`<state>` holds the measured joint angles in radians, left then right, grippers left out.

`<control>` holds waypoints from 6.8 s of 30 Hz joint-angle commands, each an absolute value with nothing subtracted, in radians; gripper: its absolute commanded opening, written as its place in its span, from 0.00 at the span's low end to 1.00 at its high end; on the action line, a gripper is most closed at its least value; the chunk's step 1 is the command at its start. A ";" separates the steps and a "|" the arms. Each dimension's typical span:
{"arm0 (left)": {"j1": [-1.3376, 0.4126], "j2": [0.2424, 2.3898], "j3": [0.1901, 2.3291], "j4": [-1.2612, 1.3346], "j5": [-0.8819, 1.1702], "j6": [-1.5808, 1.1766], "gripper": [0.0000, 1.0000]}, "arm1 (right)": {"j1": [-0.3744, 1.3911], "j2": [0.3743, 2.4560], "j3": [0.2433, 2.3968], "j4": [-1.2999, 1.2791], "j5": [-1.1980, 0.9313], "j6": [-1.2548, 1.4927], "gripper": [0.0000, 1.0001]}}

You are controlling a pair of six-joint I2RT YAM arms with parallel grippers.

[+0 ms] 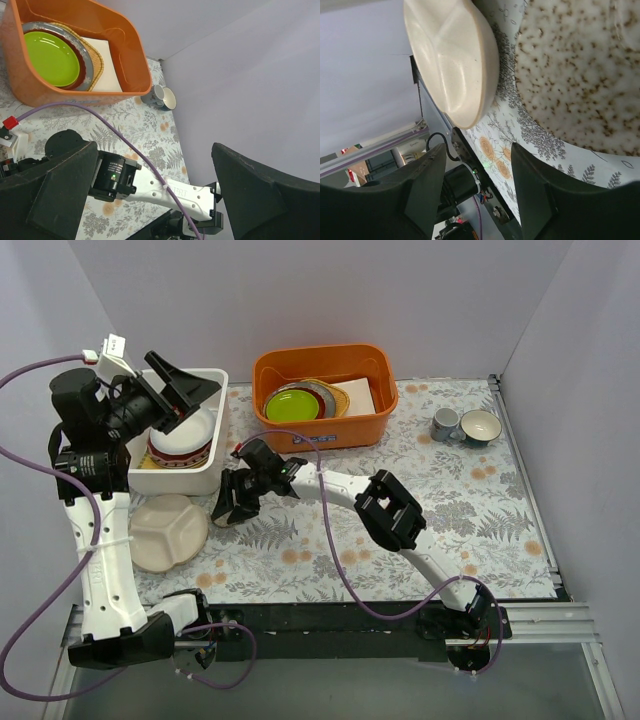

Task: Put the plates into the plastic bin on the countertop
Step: Move the plate to the corner of the board, then pick up the plate from the corner of the board.

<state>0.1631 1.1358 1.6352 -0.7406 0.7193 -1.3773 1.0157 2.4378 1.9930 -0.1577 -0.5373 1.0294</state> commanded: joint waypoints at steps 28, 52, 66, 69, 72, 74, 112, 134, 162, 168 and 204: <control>0.161 1.026 1.462 -0.687 0.770 -1.407 0.98 | 1.085 2.579 2.008 0.045 -0.591 1.258 0.46; 0.160 1.000 1.376 -0.655 0.781 -1.424 0.98 | 1.081 2.404 1.787 0.339 -0.595 1.223 0.49; 0.161 0.996 1.358 -0.652 0.790 -1.420 0.98 | 1.089 2.600 2.107 0.036 -0.577 1.224 0.51; 0.160 0.993 1.350 -0.650 0.790 -1.417 0.98 | 1.092 2.616 2.194 -0.076 -0.566 1.189 0.50; 0.161 0.989 1.345 -0.650 0.790 -1.416 0.98 | 1.092 2.550 2.090 -0.077 -0.536 1.158 0.50; 0.161 0.989 1.344 -0.649 0.788 -1.416 0.98 | 1.089 2.522 2.011 -0.049 -0.532 1.151 0.50; 0.160 0.979 1.312 -0.646 0.792 -1.425 0.98 | 1.098 2.628 2.171 -0.270 -0.456 1.135 0.30; 0.161 0.954 1.266 -0.618 0.790 -1.443 0.98 | 1.048 2.490 1.999 -0.554 -0.426 0.812 0.06; 0.161 0.933 1.224 -0.629 0.807 -1.454 0.98 | 0.839 2.098 1.382 -0.610 -0.199 0.532 0.23; 0.160 0.925 1.213 -0.630 0.810 -1.454 0.98 | 0.839 2.112 1.390 -0.592 -0.224 0.535 0.45; 0.161 0.931 1.241 -0.684 0.792 -1.413 0.98 | 0.861 2.010 1.419 -0.660 -0.250 0.453 0.01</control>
<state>0.1616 0.9451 1.2163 -0.6411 0.7971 -1.4487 0.9051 2.0930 1.4742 -0.5247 -0.3637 0.5213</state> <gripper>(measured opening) 0.982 0.095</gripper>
